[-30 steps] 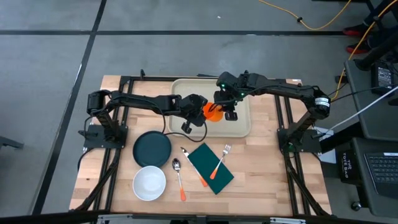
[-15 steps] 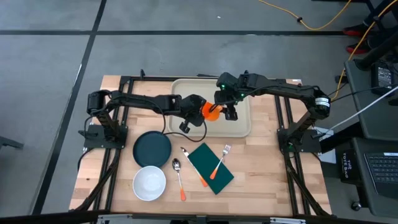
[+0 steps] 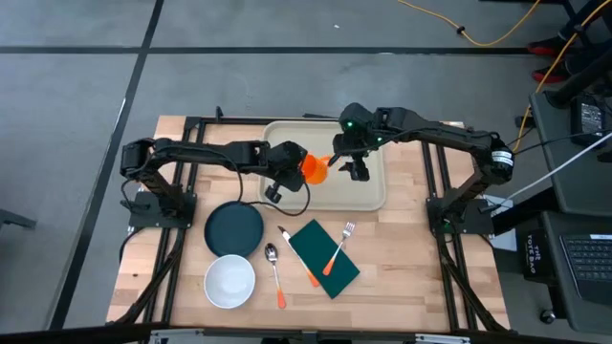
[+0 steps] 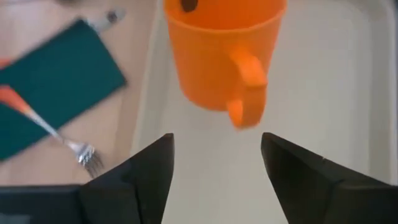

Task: Set up tray
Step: Put the orange cup on the gray tray

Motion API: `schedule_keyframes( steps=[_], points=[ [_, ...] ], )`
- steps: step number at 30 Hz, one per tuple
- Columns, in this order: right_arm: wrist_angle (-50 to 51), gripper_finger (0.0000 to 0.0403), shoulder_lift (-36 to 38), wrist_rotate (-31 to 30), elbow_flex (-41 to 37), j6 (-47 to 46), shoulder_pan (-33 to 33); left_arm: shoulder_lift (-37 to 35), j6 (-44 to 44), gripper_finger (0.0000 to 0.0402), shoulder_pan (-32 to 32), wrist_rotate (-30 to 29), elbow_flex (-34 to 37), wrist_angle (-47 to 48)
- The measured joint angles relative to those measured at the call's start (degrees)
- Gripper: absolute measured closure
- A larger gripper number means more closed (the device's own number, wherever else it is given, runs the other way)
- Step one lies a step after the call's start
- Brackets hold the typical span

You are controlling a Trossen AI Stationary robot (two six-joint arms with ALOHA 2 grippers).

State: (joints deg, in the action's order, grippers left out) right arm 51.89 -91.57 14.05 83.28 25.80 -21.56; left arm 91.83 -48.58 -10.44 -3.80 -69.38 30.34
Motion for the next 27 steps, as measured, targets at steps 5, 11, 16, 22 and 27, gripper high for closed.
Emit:
schedule_keyframes(
  steps=[5,11,16,22,27],
  points=[
    [-7.22,0.0204,2.8,-0.19,-7.1,-0.07,-2.39,-2.15,2.1,0.04,-0.89,-0.31,0.0,6.97],
    [-16.94,0.0285,7.64,-1.77,-15.76,-3.26,-3.47,-3.53,4.45,0.04,-2.56,-0.2,0.0,10.38],
    [-21.8,0.0366,12.76,-8.27,-20.7,-7.4,-2.71,-3.62,3.58,0.04,-4.2,-1.61,0.0,11.32],
    [-42.27,0.0388,19.03,-7.13,-34.12,-8.84,-2.69,-3.62,0.01,0.04,-8.5,0.54,0.0,11.92],
    [-53.79,0.0397,21.5,-6.86,-43.48,-9.21,-3.04,-3.6,-2.27,0.04,-12.59,1.39,-0.38,14.32]
  ],
)
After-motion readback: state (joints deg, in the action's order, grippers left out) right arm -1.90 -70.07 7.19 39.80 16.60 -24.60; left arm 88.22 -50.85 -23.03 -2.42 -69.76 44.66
